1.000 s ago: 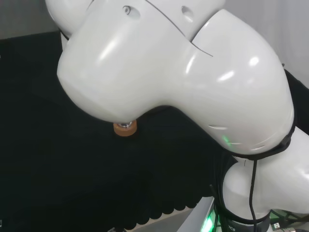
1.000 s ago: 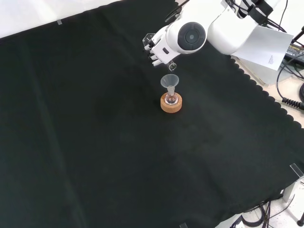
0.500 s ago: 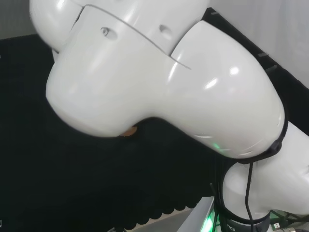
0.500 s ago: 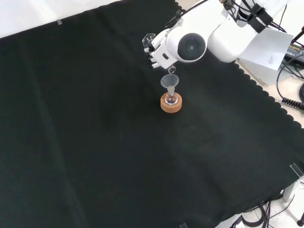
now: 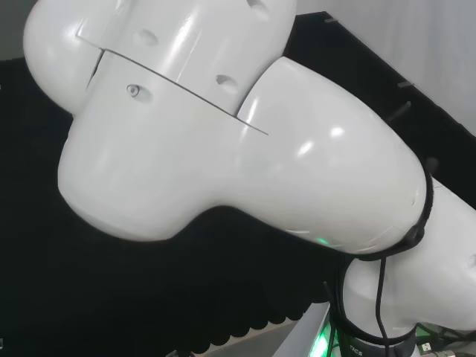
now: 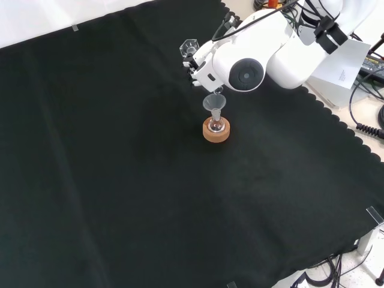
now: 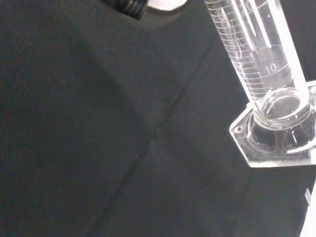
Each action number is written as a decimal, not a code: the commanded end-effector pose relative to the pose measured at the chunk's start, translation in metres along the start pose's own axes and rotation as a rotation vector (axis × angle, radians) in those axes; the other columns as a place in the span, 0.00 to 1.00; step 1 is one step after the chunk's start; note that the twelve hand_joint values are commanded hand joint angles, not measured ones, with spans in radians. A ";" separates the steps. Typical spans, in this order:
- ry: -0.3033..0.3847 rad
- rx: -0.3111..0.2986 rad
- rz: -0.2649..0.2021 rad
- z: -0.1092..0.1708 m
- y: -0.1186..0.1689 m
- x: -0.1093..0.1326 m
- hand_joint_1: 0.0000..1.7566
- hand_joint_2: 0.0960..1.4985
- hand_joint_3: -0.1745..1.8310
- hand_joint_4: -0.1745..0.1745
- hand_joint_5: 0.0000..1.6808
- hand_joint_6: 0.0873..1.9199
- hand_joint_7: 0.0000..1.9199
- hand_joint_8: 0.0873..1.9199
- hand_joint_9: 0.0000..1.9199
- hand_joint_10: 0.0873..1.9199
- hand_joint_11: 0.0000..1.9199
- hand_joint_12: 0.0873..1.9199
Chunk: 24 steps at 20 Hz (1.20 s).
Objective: Pour the water from the graduated cylinder into the round-bottom flask.
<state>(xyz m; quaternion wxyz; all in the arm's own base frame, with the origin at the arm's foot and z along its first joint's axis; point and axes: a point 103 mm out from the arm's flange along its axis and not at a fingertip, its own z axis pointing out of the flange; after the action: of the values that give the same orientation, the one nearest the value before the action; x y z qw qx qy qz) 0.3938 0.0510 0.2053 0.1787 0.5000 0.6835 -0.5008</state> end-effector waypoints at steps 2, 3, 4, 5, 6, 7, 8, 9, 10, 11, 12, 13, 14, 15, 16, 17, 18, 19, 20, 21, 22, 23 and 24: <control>-0.025 0.018 0.006 -0.007 -0.003 0.000 0.66 0.59 0.31 0.00 0.58 0.55 0.66 0.10 0.75 0.00 0.65 0.34; -0.025 0.022 0.007 -0.007 -0.003 -0.001 0.66 0.59 0.31 0.00 0.58 0.55 0.66 0.10 0.75 0.00 0.65 0.34; -0.027 0.026 0.007 -0.007 -0.002 -0.001 0.66 0.58 0.31 0.00 0.58 0.55 0.66 0.10 0.75 0.00 0.65 0.34; -0.029 0.029 0.009 -0.006 -0.002 -0.002 0.66 0.58 0.31 0.00 0.58 0.55 0.66 0.10 0.75 0.00 0.65 0.34; -0.029 0.033 0.009 -0.006 -0.002 -0.002 0.66 0.58 0.31 0.00 0.58 0.55 0.66 0.10 0.75 0.00 0.65 0.34; -0.028 0.035 0.010 -0.006 -0.002 -0.003 0.66 0.58 0.31 0.00 0.58 0.55 0.66 0.10 0.75 0.00 0.65 0.34; -0.022 0.036 0.009 -0.005 -0.001 -0.003 0.66 0.58 0.31 0.00 0.58 0.55 0.66 0.10 0.75 0.00 0.65 0.34; -0.018 0.036 0.009 -0.005 -0.001 -0.004 0.66 0.58 0.31 0.00 0.58 0.55 0.66 0.10 0.75 0.00 0.65 0.34; -0.014 0.036 0.009 -0.004 -0.001 -0.004 0.66 0.58 0.31 0.00 0.58 0.55 0.66 0.10 0.75 0.00 0.65 0.34; 0.006 0.034 0.005 -0.003 -0.001 -0.004 0.66 0.58 0.31 0.00 0.58 0.55 0.66 0.10 0.75 0.00 0.65 0.34; 0.021 0.033 0.003 -0.002 -0.001 -0.005 0.66 0.58 0.31 0.00 0.58 0.55 0.66 0.10 0.75 0.00 0.65 0.34; 0.035 0.029 0.001 -0.001 -0.001 -0.005 0.66 0.58 0.31 0.00 0.58 0.55 0.66 0.10 0.75 0.00 0.65 0.34; 0.093 0.009 -0.004 0.000 -0.002 -0.007 0.66 0.58 0.31 0.00 0.58 0.55 0.66 0.10 0.75 0.00 0.65 0.34; 0.123 -0.006 -0.007 0.000 -0.003 -0.009 0.66 0.58 0.31 0.00 0.58 0.55 0.66 0.10 0.75 0.00 0.65 0.34; 0.134 -0.016 -0.008 0.000 -0.003 -0.009 0.66 0.58 0.31 0.00 0.58 0.55 0.66 0.10 0.75 0.00 0.65 0.34; 0.146 -0.033 -0.009 0.000 -0.003 -0.010 0.66 0.58 0.31 0.00 0.58 0.55 0.66 0.10 0.75 0.00 0.65 0.34; 0.153 -0.044 -0.009 -0.001 -0.004 -0.010 0.66 0.58 0.31 0.00 0.58 0.55 0.66 0.10 0.75 0.00 0.65 0.34; 0.176 -0.056 -0.012 -0.001 -0.004 -0.011 0.66 0.58 0.31 0.00 0.58 0.55 0.66 0.10 0.75 0.00 0.65 0.34; 0.192 -0.062 -0.015 -0.002 -0.004 -0.012 0.66 0.58 0.31 0.00 0.58 0.55 0.66 0.10 0.75 0.00 0.65 0.34; 0.212 -0.070 -0.018 -0.002 -0.004 -0.013 0.66 0.58 0.31 0.00 0.58 0.55 0.66 0.09 0.75 0.00 0.65 0.34; 0.245 -0.085 -0.022 -0.003 -0.004 -0.014 0.66 0.58 0.31 0.00 0.58 0.55 0.66 0.09 0.75 0.00 0.65 0.34; 0.265 -0.095 -0.025 -0.003 -0.004 -0.015 0.66 0.58 0.31 0.00 0.58 0.55 0.66 0.09 0.75 0.00 0.65 0.34; 0.282 -0.110 -0.027 -0.003 -0.004 -0.015 0.68 0.63 0.24 0.00 0.58 0.53 0.62 0.23 0.75 0.00 0.65 0.33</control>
<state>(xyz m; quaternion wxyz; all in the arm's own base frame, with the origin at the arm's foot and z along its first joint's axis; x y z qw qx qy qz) 0.3973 0.0439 0.2191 0.1342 0.5347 0.7015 -0.4516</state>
